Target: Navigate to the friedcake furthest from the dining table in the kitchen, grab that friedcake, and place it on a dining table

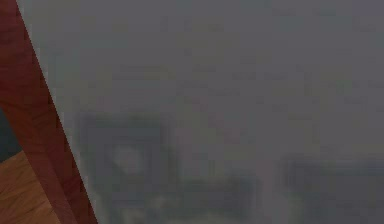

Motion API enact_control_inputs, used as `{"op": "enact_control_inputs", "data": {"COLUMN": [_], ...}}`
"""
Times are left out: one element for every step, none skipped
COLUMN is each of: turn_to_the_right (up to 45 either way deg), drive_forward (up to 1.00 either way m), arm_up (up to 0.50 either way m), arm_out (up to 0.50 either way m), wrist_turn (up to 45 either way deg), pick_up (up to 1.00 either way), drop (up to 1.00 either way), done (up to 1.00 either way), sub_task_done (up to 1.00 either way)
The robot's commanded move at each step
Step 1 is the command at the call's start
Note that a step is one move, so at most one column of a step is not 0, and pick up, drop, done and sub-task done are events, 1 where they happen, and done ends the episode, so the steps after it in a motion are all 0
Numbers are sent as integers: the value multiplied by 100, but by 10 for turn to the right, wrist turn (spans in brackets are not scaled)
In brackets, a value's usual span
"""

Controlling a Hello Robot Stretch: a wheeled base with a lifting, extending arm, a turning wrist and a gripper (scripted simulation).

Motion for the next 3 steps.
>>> {"op": "enact_control_inputs", "data": {"turn_to_the_right": [0,0,0], "drive_forward": [0,0,0], "arm_up": [0,0,0], "arm_out": [34,0,0], "wrist_turn": [0,450,450], "pick_up": [0,0,0], "drop": [0,0,0], "done": [0,0,0], "sub_task_done": [0,0,0]}}
